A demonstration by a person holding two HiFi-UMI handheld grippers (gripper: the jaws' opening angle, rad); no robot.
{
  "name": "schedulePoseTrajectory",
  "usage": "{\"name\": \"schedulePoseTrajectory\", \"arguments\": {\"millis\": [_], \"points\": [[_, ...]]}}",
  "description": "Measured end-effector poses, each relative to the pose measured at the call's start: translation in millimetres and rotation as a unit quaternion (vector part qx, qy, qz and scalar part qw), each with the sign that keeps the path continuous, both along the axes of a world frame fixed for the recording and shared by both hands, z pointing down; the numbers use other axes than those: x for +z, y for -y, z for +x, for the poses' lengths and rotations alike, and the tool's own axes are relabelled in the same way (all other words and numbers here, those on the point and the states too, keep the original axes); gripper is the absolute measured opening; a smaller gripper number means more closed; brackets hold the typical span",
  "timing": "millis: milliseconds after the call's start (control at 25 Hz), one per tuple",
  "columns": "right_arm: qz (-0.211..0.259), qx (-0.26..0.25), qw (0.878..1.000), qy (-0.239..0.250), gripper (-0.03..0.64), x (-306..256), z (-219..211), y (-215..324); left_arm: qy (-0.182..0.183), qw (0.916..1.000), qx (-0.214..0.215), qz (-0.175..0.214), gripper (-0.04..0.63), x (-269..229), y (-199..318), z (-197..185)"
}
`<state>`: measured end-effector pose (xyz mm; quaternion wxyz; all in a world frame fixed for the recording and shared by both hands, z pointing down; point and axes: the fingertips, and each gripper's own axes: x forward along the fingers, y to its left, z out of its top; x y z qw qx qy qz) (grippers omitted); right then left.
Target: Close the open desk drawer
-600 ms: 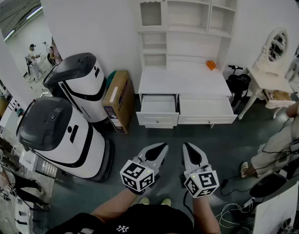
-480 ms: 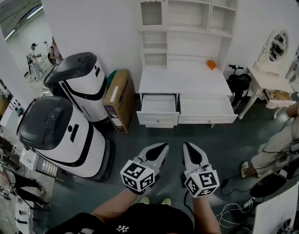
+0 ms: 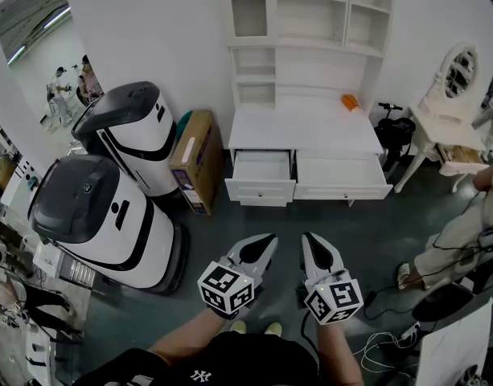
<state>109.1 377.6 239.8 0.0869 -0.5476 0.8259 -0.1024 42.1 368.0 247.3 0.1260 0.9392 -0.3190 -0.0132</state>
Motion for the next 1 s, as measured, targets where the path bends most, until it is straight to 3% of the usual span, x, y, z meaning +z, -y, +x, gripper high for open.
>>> {"name": "schedulePoseTrajectory", "arguments": {"millis": [560,1000], "points": [[-0.005,0.002,1.000,0.025,0.023,19,25,2,0.023,0.9994,-0.024,-0.008,0.000,25,3,9],[-0.030,-0.002,0.999,0.014,0.023,41,25,57,0.020,0.9988,-0.037,-0.027,0.002,49,61,11]]}}
